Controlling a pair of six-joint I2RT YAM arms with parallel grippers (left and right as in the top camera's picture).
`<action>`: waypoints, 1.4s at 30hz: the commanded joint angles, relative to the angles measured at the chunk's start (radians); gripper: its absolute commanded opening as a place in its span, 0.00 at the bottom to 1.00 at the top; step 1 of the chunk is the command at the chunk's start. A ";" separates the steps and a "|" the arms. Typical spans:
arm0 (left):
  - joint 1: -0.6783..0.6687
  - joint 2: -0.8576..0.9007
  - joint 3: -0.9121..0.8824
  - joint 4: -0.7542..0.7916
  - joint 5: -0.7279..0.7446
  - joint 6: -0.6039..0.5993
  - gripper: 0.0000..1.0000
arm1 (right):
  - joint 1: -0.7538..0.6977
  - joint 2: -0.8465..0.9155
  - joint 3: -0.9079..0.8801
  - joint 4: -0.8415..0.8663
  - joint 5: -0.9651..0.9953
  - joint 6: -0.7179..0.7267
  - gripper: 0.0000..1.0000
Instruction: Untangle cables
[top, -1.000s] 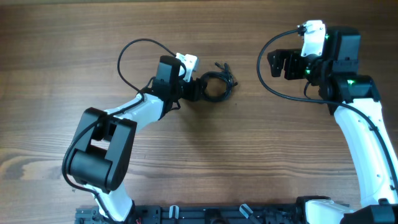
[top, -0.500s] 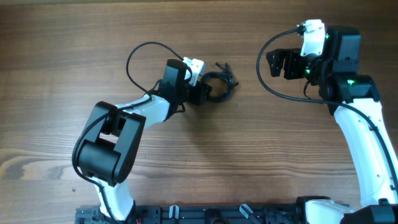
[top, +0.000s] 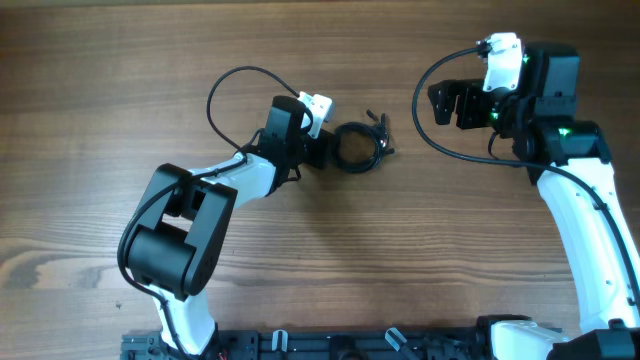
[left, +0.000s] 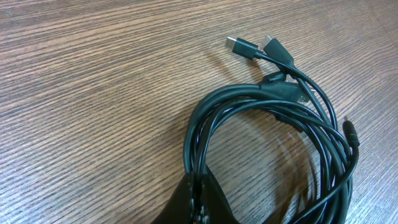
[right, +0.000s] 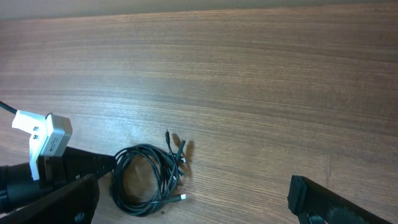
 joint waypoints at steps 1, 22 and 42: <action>0.001 0.005 0.014 0.002 -0.023 0.005 0.04 | -0.002 0.012 0.003 -0.008 -0.020 -0.002 1.00; 0.082 -0.348 0.107 -0.240 -0.082 0.009 0.04 | 0.031 0.209 0.002 -0.060 -0.108 0.081 1.00; 0.082 -0.403 0.106 -0.313 -0.089 0.009 0.04 | 0.046 0.225 0.002 -0.035 0.063 0.259 1.00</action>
